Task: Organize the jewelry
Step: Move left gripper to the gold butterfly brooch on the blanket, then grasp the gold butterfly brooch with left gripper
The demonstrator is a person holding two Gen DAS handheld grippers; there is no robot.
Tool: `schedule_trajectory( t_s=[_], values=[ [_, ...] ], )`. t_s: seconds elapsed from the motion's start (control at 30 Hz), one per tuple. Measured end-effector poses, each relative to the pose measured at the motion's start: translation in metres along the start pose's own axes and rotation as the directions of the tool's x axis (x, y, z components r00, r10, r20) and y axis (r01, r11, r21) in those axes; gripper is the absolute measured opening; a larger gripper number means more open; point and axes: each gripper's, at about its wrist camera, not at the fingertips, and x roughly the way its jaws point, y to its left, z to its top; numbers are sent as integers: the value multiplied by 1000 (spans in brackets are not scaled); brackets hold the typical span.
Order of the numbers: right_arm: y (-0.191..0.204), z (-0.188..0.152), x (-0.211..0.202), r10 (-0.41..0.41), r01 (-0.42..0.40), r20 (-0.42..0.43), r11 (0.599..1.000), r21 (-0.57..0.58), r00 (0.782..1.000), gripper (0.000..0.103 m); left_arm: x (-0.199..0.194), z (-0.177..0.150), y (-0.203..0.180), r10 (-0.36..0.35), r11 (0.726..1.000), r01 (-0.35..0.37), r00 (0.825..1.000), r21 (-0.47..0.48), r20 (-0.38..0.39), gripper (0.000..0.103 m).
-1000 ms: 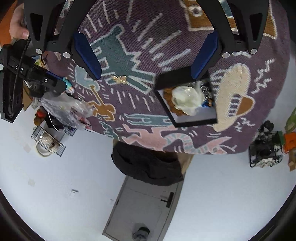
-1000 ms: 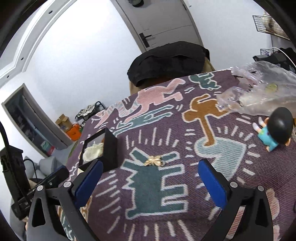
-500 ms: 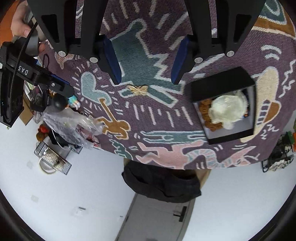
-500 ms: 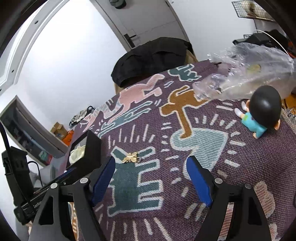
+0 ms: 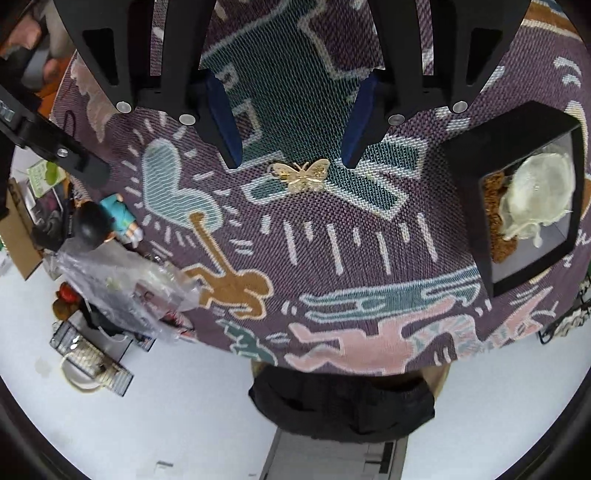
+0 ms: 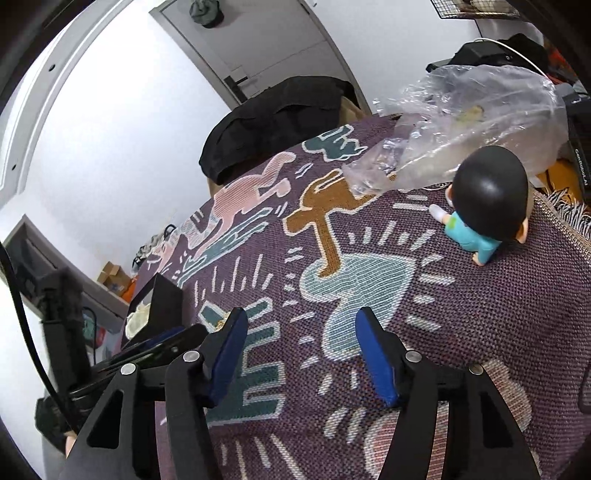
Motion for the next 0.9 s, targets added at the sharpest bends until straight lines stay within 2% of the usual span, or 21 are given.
schedule_trajectory(
  t_s=[0.23,0.33,0.37,0.43,0.47,0.63,0.9],
  values=[
    [-6,-1,5,1,-1,-9,1000,13,1000,60,21,7,13,-1,997,-1,1000,-74,-30,57],
    [-9,-2,7,1,-1,-15,1000,20,1000,59,27,10,11,0,997,-3,999,-75,-35,57],
    [-9,-2,7,1,-1,-16,1000,21,1000,59,29,11,9,2,997,-4,999,-72,-36,55],
    [-11,-3,8,1,0,-17,1000,24,1000,59,34,13,5,10,998,-13,999,-66,-49,42],
    [-11,-3,8,0,0,-17,1000,25,1000,59,38,12,4,19,998,-23,998,-65,-62,40],
    [-14,-3,11,-4,5,-20,999,32,1000,59,41,13,1,64,997,-66,997,-49,-53,35],
    [0,-6,21,5,-5,-45,1000,4,999,59,30,13,9,49,997,-51,998,-60,-29,35]
  ],
)
